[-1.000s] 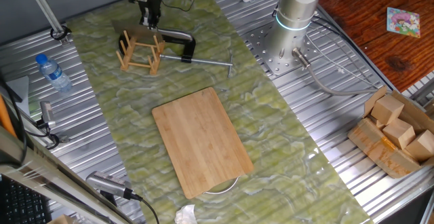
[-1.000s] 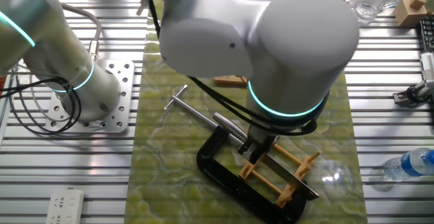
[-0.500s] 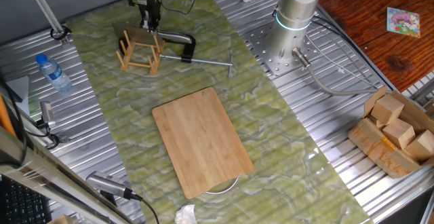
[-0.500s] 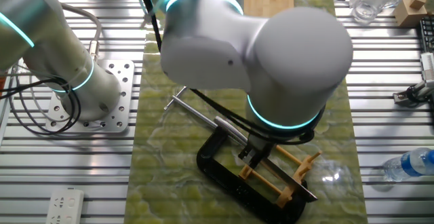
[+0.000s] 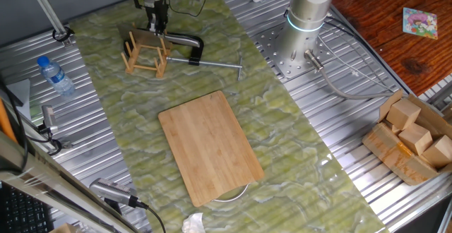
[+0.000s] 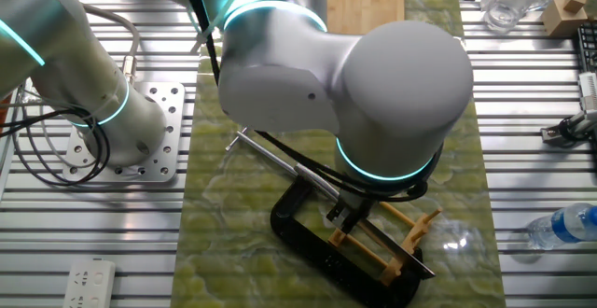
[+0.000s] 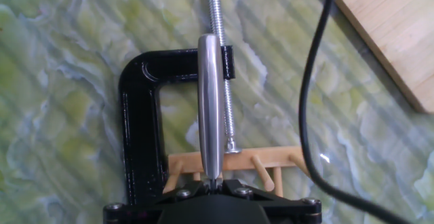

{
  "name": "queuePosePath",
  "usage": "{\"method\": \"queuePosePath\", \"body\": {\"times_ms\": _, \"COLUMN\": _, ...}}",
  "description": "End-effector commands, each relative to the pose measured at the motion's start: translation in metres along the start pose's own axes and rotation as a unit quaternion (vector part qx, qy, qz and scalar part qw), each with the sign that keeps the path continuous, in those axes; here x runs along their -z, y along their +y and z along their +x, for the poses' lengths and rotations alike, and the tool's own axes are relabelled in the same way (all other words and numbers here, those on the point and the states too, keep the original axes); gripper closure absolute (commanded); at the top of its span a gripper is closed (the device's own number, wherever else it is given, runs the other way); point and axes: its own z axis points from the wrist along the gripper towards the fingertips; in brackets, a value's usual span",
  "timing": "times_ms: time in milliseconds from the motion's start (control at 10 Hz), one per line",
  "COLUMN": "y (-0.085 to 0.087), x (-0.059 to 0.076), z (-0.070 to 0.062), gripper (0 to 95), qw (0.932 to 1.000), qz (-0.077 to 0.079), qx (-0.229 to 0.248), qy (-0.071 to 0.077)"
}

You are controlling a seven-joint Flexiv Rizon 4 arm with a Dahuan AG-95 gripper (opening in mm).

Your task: Put the knife on the knife rack

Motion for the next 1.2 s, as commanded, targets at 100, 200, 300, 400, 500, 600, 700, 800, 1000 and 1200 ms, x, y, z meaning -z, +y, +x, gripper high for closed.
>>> {"method": "queuePosePath", "body": {"times_ms": 100, "y": -0.001, "x": -0.003, "z": 0.000, "gripper": 95.0, "qw": 1.0000, "qz": 0.000, "qx": 0.000, "qy": 0.004}}
{"method": "queuePosePath", "body": {"times_ms": 200, "y": -0.001, "x": -0.003, "z": 0.000, "gripper": 95.0, "qw": 1.0000, "qz": 0.001, "qx": 0.002, "qy": 0.004}}
{"method": "queuePosePath", "body": {"times_ms": 300, "y": -0.001, "x": -0.003, "z": 0.000, "gripper": 95.0, "qw": 1.0000, "qz": 0.004, "qx": 0.003, "qy": 0.006}}
{"method": "queuePosePath", "body": {"times_ms": 400, "y": -0.001, "x": -0.003, "z": 0.000, "gripper": 95.0, "qw": 1.0000, "qz": 0.003, "qx": 0.003, "qy": 0.005}}
{"method": "queuePosePath", "body": {"times_ms": 500, "y": -0.001, "x": -0.003, "z": 0.000, "gripper": 95.0, "qw": 1.0000, "qz": 0.004, "qx": 0.004, "qy": 0.004}}
{"method": "queuePosePath", "body": {"times_ms": 600, "y": -0.001, "x": -0.002, "z": 0.000, "gripper": 95.0, "qw": 1.0000, "qz": 0.003, "qx": 0.005, "qy": 0.005}}
{"method": "queuePosePath", "body": {"times_ms": 700, "y": 0.001, "x": -0.001, "z": 0.000, "gripper": 95.0, "qw": 0.9999, "qz": 0.002, "qx": 0.014, "qy": 0.004}}
{"method": "queuePosePath", "body": {"times_ms": 800, "y": 0.002, "x": 0.000, "z": 0.000, "gripper": 95.0, "qw": 0.9998, "qz": 0.002, "qx": 0.017, "qy": 0.003}}
{"method": "queuePosePath", "body": {"times_ms": 1000, "y": 0.009, "x": 0.004, "z": 0.002, "gripper": 95.0, "qw": 0.9997, "qz": 0.004, "qx": 0.025, "qy": 0.001}}
{"method": "queuePosePath", "body": {"times_ms": 1200, "y": 0.014, "x": 0.007, "z": 0.002, "gripper": 95.0, "qw": 0.9996, "qz": 0.004, "qx": 0.028, "qy": 0.001}}
